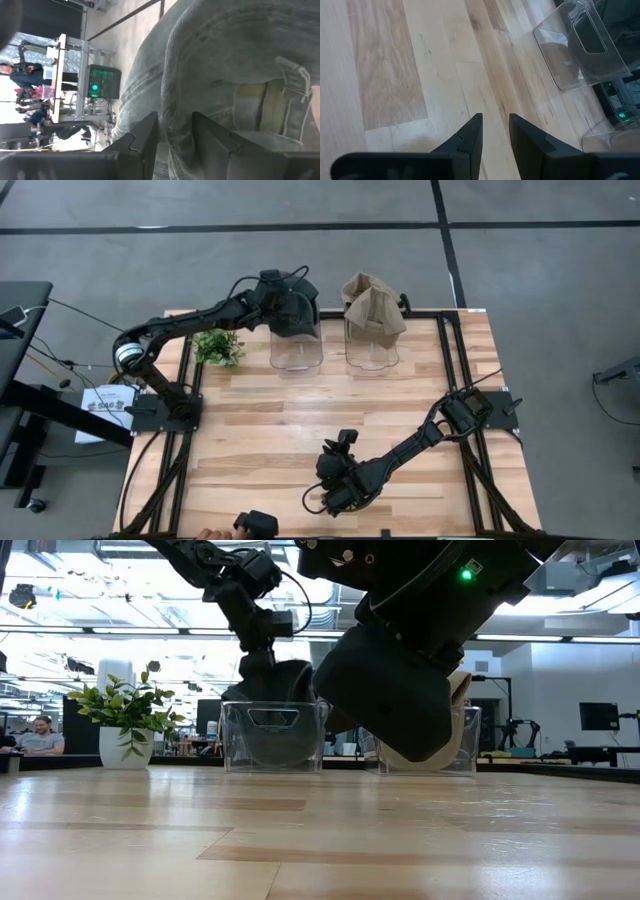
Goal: Pick & Place hat
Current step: Put the black cap into the left transparent bin
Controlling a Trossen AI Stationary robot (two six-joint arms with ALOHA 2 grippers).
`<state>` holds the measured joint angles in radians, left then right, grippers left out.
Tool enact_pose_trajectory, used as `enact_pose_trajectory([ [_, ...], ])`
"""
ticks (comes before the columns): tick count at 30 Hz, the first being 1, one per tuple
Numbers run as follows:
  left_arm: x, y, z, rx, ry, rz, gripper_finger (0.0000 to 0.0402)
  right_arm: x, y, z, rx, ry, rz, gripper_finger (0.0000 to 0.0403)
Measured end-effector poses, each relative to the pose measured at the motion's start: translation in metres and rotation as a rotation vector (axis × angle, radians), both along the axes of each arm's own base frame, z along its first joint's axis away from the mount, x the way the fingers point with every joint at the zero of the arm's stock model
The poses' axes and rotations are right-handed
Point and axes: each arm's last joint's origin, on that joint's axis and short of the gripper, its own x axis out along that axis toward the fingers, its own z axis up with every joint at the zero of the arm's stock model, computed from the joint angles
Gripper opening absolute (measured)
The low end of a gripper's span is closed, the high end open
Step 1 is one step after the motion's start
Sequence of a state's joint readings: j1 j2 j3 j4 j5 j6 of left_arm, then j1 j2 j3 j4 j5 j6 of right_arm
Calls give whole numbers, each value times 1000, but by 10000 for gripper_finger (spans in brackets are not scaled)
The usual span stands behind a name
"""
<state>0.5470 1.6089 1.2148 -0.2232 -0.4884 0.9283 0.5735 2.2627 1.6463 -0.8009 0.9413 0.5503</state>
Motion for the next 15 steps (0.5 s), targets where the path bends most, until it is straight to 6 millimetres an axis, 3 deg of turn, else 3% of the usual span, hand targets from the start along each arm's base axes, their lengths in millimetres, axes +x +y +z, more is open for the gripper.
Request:
enact_pose_trajectory([
  [15,2,-9,-3,10,62,16,118,0,0,0,-1,3,0,87],
])
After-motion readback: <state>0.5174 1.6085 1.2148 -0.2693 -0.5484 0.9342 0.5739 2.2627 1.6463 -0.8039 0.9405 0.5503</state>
